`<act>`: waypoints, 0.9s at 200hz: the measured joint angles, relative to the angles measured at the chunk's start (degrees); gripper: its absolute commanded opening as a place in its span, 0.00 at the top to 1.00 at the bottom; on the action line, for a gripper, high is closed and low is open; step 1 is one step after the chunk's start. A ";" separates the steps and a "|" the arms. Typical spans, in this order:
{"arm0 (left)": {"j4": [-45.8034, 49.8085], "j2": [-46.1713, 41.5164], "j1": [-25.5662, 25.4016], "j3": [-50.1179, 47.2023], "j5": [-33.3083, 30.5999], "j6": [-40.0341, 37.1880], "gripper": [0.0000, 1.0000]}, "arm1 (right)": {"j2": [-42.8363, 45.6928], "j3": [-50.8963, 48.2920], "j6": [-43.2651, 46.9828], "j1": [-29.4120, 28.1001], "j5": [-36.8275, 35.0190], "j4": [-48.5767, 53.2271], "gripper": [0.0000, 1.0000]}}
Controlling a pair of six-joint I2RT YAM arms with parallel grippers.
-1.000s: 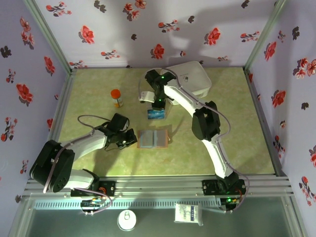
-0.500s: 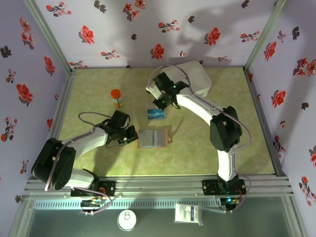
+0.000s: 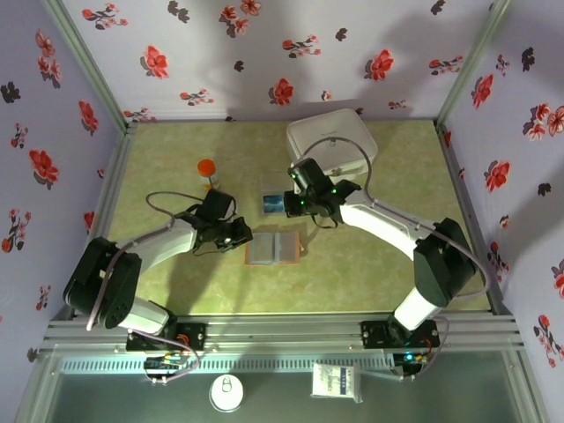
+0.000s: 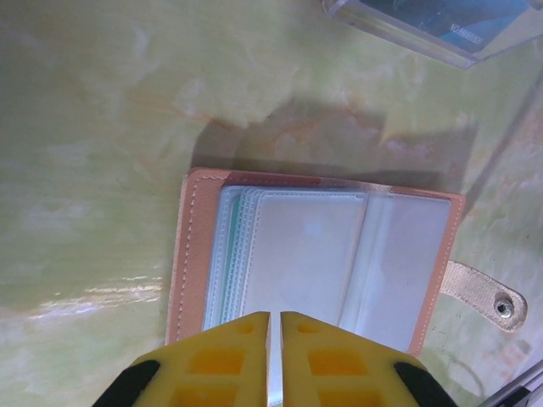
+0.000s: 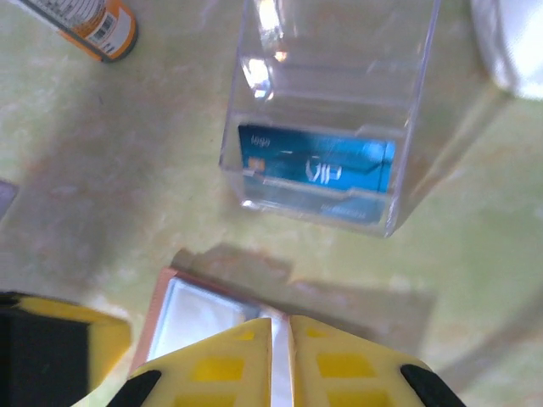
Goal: Take the credit cards out of the card holder
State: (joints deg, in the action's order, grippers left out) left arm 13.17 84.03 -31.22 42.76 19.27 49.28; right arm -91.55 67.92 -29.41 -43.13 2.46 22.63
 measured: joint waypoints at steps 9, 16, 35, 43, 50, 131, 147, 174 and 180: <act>-0.26 0.63 0.00 0.15 0.46 -0.13 0.86 | 1.01 -2.21 -2.54 -0.59 0.81 -1.42 0.85; -0.37 1.16 0.00 0.24 0.70 -0.20 0.84 | 1.68 -3.76 -4.33 -1.05 1.38 -2.23 0.85; -0.46 2.12 0.00 0.26 1.03 -0.22 0.80 | 2.58 -6.69 -8.09 -1.90 2.80 -3.26 0.82; -0.52 2.27 0.00 0.26 1.16 -0.22 0.79 | 2.62 -7.37 -9.38 -2.08 3.61 -3.39 0.82; -0.68 2.29 0.00 0.20 1.25 -0.22 0.79 | 2.60 -7.80 -10.32 -2.16 4.22 -3.61 0.82; -4.68 3.02 -1.09 -4.35 1.40 0.50 0.71 | 0.31 -8.17 -16.63 -2.32 10.67 -5.49 0.75; -5.68 3.02 -1.42 -4.87 1.40 1.18 0.70 | -0.20 -8.17 -16.94 -2.40 11.17 -5.49 0.74; -6.97 2.95 -1.55 -5.44 1.49 1.81 0.68 | -0.50 -8.17 -17.20 -2.43 11.74 -5.51 0.72; -7.15 2.80 -1.57 -5.55 1.46 1.92 0.67 | -0.66 -8.17 -17.22 -2.43 11.96 -5.55 0.72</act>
State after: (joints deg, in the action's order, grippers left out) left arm 6.02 86.83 -32.80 37.21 20.73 51.20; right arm -92.20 59.75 -46.63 -45.56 14.41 17.08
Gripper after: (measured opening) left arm 0.317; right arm 0.273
